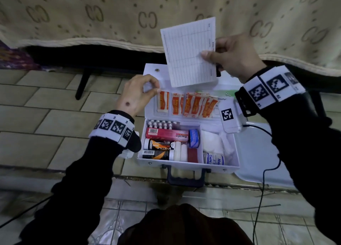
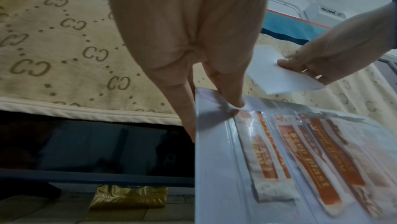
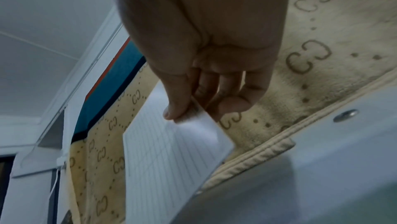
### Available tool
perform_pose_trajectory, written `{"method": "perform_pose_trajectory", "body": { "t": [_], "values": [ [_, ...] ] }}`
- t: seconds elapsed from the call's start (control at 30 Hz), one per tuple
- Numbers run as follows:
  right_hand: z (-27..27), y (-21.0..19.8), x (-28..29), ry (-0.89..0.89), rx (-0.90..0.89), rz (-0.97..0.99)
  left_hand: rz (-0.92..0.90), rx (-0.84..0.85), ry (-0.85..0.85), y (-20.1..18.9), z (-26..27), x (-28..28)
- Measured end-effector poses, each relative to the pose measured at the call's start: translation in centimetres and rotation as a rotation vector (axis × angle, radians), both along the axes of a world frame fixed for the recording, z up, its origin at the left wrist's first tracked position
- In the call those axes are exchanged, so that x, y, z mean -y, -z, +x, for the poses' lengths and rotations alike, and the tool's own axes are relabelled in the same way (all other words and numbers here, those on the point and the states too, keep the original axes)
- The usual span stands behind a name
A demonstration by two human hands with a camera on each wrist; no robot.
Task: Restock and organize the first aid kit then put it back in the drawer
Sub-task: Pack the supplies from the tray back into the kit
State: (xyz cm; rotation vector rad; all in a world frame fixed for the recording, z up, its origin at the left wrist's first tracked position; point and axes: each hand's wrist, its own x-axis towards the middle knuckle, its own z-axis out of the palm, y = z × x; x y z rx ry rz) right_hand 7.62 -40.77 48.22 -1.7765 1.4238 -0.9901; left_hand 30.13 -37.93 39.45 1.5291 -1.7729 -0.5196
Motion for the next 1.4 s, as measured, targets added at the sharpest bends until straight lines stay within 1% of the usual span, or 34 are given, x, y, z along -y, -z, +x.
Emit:
{"method": "perform_pose_trajectory", "body": {
  "t": [0.1,0.27,0.33,0.4,0.47,0.53,0.57,0.63,0.73,0.77,0.8,0.87,0.93,1.03,1.1,1.3,1.4],
  "values": [
    [0.4,0.5,0.3,0.005,-0.046,-0.056,0.014,-0.002,-0.002,-0.1,0.0,0.1],
    [0.9,0.8,0.5,0.073,-0.091,-0.167,0.027,0.009,-0.004,0.1,0.1,0.3],
    [1.0,0.7,0.5,0.055,-0.124,-0.198,0.024,-0.003,-0.006,0.2,0.1,0.4],
    [1.0,0.7,0.7,0.037,-0.239,-0.237,0.020,-0.014,-0.010,0.2,0.1,0.4],
    [0.9,0.5,0.8,0.009,-0.440,-0.269,0.030,-0.023,-0.005,0.2,0.1,0.5],
    [1.3,0.4,0.7,-0.042,-0.631,-0.257,0.047,-0.051,0.017,0.0,0.4,0.6],
    [1.5,0.4,0.6,-0.061,-0.681,-0.230,0.054,-0.068,0.029,-0.2,0.5,0.6],
    [2.1,0.4,0.7,-0.090,-0.727,-0.174,0.068,-0.122,0.032,-0.3,0.8,0.9],
    [2.9,0.4,1.0,-0.102,-0.777,-0.122,0.145,-0.319,-0.035,-0.6,1.2,1.1],
    [3.2,0.5,1.0,-0.108,-0.800,-0.106,0.158,-0.360,-0.045,-0.6,1.3,1.2],
    [3.5,0.6,1.1,-0.115,-0.819,-0.086,0.167,-0.363,-0.050,-0.7,1.4,1.2],
    [4.1,1.0,1.0,-0.159,-0.805,-0.075,0.177,-0.328,-0.047,-0.7,1.4,1.3],
    [4.8,1.5,0.7,-0.188,-0.722,-0.087,0.173,-0.302,-0.046,-0.8,1.3,1.3],
    [5.8,2.5,0.4,-0.175,-0.592,-0.167,0.171,-0.289,-0.058,-0.7,1.2,1.3],
    [6.3,3.2,0.4,-0.156,-0.539,-0.190,0.176,-0.292,-0.058,-0.7,1.3,1.3],
    [7.4,4.8,-0.2,-0.150,-0.486,-0.232,0.185,-0.297,-0.055,-1.0,1.2,1.2],
    [7.7,5.2,-0.4,-0.165,-0.493,-0.252,0.184,-0.293,-0.053,-1.0,1.1,1.3]
  ]
}}
